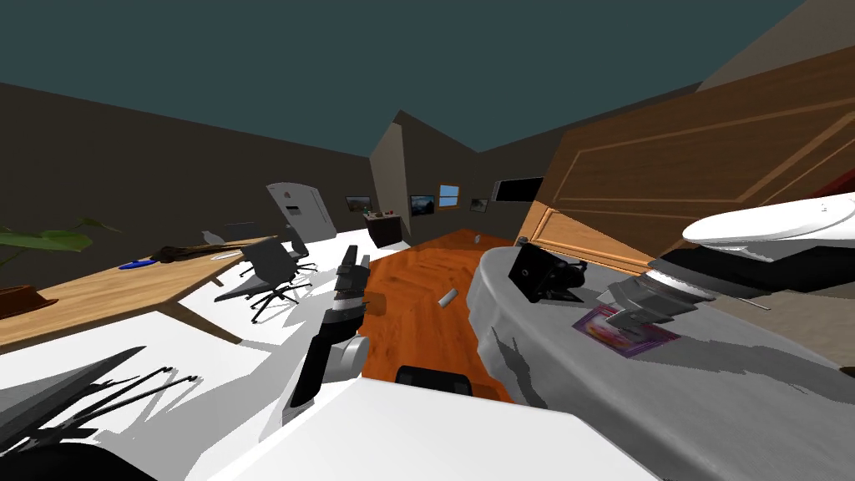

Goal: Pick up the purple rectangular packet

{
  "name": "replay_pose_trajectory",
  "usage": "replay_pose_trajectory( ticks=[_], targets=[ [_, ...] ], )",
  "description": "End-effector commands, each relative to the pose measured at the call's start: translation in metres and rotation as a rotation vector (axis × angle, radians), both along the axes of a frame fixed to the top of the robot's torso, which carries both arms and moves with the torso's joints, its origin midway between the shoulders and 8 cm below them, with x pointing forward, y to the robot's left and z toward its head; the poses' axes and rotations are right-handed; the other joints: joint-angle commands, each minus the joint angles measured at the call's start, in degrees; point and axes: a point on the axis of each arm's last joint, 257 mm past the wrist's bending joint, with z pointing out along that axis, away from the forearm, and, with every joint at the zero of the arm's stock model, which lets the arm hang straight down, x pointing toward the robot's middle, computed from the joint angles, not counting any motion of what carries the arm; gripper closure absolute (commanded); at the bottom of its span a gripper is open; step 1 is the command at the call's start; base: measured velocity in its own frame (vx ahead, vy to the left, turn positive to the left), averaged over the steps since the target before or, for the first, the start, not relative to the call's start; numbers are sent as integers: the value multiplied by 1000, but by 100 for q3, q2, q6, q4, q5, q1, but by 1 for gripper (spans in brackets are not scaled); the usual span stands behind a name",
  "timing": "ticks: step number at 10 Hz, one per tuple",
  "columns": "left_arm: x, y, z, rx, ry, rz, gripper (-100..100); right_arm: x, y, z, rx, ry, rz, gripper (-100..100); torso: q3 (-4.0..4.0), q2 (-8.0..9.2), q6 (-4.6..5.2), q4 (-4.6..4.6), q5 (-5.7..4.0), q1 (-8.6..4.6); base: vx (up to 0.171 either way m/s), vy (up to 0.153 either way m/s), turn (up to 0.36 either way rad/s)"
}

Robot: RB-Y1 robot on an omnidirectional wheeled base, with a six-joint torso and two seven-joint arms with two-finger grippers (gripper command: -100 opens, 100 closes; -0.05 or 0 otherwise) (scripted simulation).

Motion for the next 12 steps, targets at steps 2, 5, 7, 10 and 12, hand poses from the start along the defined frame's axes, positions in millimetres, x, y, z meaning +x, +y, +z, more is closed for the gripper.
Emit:
replay_pose_trajectory(
  ticks=[2, 5, 7, 10, 12],
  targets=[
    [0, 0, 0, 0, 0, 0, 0, -19, -23, -10, 31, 12, -61, -100, -4, -4, -7, -4, 1, 15, -17, 40, 238],
    [0, 0, 0, 0, 0, 0, 0, -38, -48, -16, 49, 14, -122, -100, -2, -2, 0, -1, 9, 29, -17, 48, 133],
    [0, 0, 0, 0, 0, 0, 0, -60, -71, -23, 65, 17, -179, -100, -4, -5, -5, -3, 6, 25, -10, 48, 225],
    [0, 0, 0, 0, 0, 0, 0, -83, -93, -28, 74, 17, -231, -100, -9, -12, -5, -5, 1, 23, -9, 43, 138],
    [0, 0, 0, 0, 0, 0, 0, -109, -110, -34, 85, 21, -277, -100, -10, -13, -9, -6, -1, 20, -9, 45, 208]
  ],
)
